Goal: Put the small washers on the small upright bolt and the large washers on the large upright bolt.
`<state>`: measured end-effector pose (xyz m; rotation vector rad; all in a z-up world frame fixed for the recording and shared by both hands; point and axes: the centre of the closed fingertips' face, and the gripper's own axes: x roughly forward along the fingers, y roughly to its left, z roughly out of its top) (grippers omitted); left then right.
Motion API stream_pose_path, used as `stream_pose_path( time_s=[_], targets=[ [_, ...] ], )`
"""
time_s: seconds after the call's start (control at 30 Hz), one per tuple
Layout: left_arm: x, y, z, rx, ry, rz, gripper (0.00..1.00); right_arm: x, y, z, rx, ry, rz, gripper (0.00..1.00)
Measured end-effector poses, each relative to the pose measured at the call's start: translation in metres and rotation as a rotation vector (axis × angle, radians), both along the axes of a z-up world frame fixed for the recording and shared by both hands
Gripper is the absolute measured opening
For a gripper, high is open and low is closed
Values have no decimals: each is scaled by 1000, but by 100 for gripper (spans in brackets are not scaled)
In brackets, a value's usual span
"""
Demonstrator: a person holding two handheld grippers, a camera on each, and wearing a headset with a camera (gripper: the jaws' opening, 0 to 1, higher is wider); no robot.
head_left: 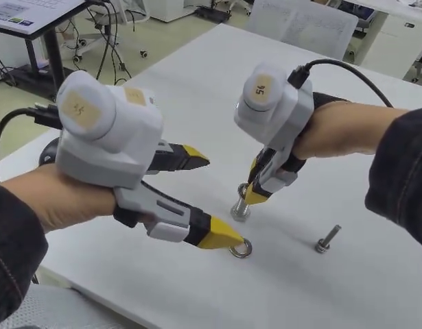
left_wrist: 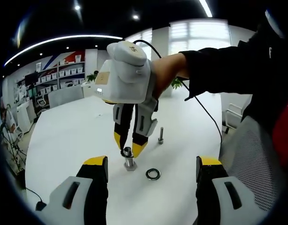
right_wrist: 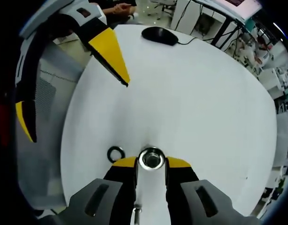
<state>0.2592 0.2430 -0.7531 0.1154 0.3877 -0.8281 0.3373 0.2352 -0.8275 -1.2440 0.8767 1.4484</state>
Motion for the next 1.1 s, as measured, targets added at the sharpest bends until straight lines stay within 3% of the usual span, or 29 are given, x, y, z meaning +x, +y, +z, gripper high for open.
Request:
stream_pose_path(
  time_s=[0.5, 1.1],
  targets=[
    [7, 10, -4, 18, 2, 52, 76, 1, -3, -11, -2, 16, -15, 24],
    [9, 10, -8, 30, 11, 49, 76, 3, -6, -33, -8, 42, -45, 24]
  ],
)
